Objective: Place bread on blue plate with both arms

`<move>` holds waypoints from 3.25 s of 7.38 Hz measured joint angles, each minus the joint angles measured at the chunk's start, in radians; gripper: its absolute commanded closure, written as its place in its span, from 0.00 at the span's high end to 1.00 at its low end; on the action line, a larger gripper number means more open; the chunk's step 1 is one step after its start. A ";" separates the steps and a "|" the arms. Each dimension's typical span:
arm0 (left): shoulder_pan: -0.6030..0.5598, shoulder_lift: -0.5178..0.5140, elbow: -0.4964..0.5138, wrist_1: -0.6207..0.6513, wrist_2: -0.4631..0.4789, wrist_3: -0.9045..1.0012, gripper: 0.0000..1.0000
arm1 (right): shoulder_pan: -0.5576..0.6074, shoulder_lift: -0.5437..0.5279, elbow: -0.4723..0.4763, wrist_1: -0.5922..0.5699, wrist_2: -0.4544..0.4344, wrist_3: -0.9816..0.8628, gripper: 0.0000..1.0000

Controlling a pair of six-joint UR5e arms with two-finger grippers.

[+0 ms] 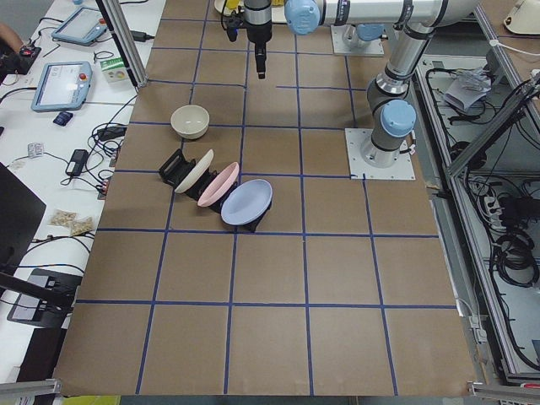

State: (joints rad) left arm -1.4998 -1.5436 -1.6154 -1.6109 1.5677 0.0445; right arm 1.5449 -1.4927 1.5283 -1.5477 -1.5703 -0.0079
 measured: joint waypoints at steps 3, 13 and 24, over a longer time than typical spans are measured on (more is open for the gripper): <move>0.002 0.000 0.002 -0.002 0.000 0.002 1.00 | -0.170 -0.010 0.075 -0.013 -0.006 -0.191 1.00; 0.735 -0.073 0.021 0.119 0.002 0.419 1.00 | -0.711 0.285 0.213 -0.440 -0.048 -0.640 1.00; 0.815 -0.394 -0.025 0.332 -0.078 0.407 0.56 | -0.778 0.366 0.346 -0.646 -0.060 -0.876 0.82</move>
State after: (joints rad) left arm -0.6844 -1.9378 -1.6405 -1.2792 1.4898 0.4514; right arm 0.7672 -1.1263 1.8742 -2.1935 -1.6307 -0.8836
